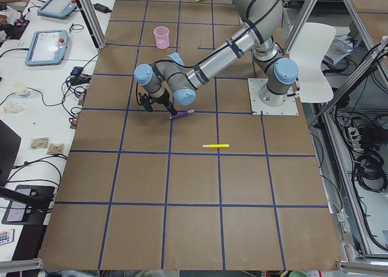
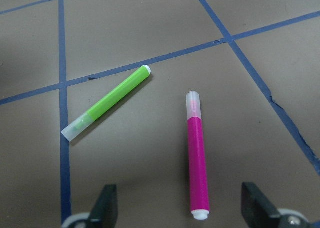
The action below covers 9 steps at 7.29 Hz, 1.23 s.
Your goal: Insert purple and pink pens into pink cup
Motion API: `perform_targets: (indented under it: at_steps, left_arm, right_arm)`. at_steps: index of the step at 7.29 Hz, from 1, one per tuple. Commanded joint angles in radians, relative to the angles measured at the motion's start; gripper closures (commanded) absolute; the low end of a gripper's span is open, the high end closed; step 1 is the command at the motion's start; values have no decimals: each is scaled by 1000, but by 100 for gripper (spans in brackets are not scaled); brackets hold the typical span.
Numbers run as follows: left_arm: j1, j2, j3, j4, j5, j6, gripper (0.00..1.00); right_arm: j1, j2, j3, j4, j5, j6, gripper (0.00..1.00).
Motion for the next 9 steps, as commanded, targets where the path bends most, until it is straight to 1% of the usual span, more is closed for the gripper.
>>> perform_targets:
  at_steps: [1,2,3,5,6,7,8,9]
  left_arm:
    - [5,-30,1,5,3,14,0]
    - [6,-30,1,5,1,18,0]
    - [8,-30,1,5,3,46,3]
    - [35,-39,-8,-7,0,65,8]
    - [35,-39,-10,-9,0,65,21]
    - [35,-38,-11,-10,-3,59,33]
    - [35,-39,-11,-10,-6,60,51]
    - [35,-39,-11,-10,-34,62,60]
  right_arm:
    - [1,41,8,-18,35,-14,12]
    - [1,49,14,-40,34,1,11]
    - [1,61,15,-49,32,-13,16]
    - [0,73,15,-49,34,-10,17]
    - [1,75,15,-52,34,-13,19]
    - [1,75,15,-52,34,-11,19]
    - [1,77,20,-49,35,-10,19]
    - [1,77,35,-68,35,-11,19]
